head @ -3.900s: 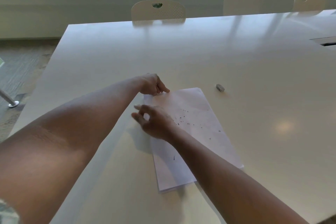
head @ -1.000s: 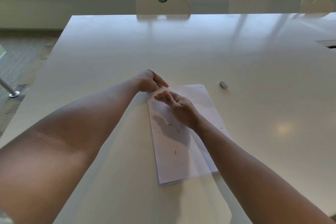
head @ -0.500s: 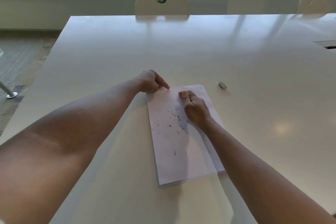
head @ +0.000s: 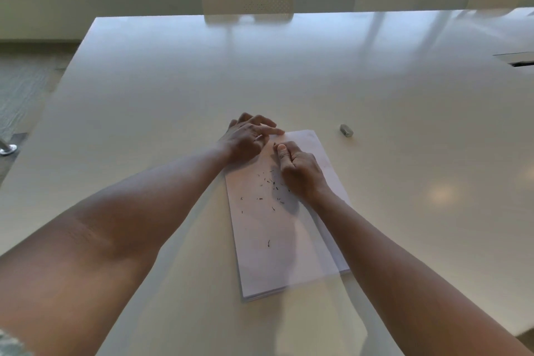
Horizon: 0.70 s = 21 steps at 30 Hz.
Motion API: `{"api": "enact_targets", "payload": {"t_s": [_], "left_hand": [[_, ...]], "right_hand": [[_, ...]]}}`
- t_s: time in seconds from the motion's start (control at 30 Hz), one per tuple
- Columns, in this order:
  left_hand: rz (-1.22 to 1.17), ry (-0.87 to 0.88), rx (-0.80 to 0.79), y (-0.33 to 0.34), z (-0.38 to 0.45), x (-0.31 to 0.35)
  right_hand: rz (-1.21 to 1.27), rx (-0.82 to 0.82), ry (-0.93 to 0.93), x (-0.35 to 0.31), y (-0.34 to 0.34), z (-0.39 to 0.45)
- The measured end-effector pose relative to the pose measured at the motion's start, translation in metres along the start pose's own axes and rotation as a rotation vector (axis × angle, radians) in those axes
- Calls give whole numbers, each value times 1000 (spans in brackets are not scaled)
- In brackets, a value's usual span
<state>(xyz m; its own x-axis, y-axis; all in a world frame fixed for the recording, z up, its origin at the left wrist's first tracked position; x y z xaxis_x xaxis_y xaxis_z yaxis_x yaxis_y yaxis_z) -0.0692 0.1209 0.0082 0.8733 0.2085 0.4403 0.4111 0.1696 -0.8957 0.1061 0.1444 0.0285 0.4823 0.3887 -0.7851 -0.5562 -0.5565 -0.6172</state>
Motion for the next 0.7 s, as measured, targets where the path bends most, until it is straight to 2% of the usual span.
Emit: {"api": "enact_targets", "payload": {"t_s": [0.27, 0.37, 0.47, 0.57, 0.7], "left_hand": [[21, -23, 28, 2, -1, 2], [51, -31, 26, 2, 0, 3], [37, -32, 23, 3, -2, 1], [20, -31, 41, 4, -1, 1], [28, -40, 43, 5, 0, 0]], "right_hand": [[-78, -105, -95, 1, 9, -4], [41, -199, -146, -3, 13, -16], [162, -55, -141, -2, 2, -9], [15, -6, -69, 9, -8, 11], [-162, -146, -111, 16, 1, 18]]}}
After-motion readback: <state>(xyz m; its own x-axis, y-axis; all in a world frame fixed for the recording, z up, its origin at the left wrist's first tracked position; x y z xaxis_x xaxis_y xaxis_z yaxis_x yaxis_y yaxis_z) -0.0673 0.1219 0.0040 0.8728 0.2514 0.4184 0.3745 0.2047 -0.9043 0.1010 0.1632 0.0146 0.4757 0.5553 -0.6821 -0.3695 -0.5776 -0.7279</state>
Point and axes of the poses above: each hand's wrist, its own z-axis towards the middle knuckle, its own y-axis out of the palm, x = y × z, the point moved 3 cm from there along z, towards the middle knuckle, and after that the axes turned 1 degree about -x, right-handed, at the moved point
